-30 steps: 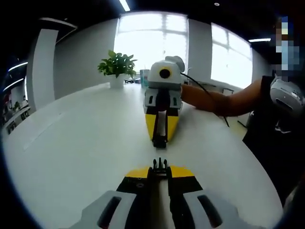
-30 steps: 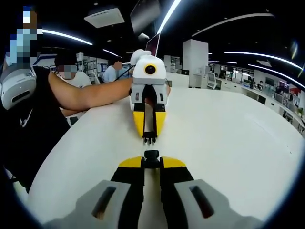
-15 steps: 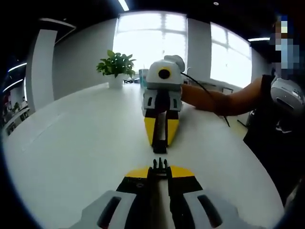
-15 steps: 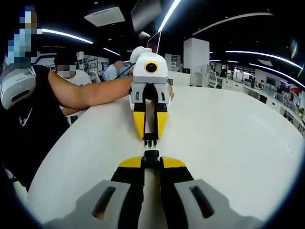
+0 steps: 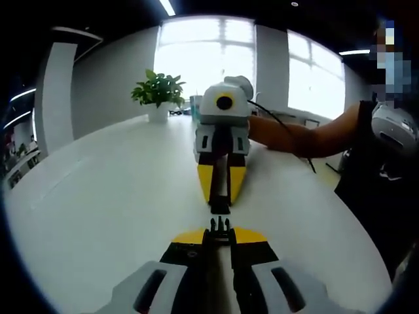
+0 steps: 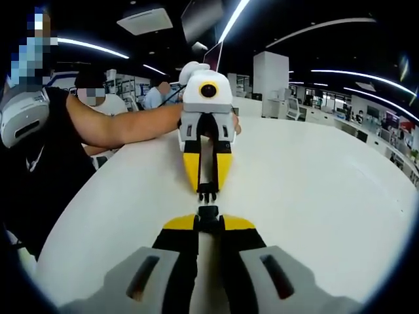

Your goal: Snap the two parts of the plastic buckle together until the buckle closes and remains connected.

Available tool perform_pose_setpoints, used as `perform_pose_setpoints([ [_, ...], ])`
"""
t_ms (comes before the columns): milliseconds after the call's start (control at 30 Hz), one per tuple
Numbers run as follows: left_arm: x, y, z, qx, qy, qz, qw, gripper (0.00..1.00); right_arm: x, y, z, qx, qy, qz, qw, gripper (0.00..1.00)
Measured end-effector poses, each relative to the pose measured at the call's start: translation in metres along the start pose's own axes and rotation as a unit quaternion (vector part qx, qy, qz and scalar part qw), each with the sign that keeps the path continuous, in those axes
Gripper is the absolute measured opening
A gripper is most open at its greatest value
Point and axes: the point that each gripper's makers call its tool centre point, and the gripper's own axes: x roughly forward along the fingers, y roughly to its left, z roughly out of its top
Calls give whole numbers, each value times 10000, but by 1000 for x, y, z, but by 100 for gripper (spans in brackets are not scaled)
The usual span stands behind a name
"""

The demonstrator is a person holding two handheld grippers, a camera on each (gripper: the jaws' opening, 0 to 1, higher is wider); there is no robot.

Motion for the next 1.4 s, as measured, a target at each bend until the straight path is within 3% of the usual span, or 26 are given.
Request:
perform_pose_setpoints([
  [1400, 5, -4, 2, -30, 3, -15, 10000, 11, 3, 3, 1, 6, -33, 44, 10000, 10],
])
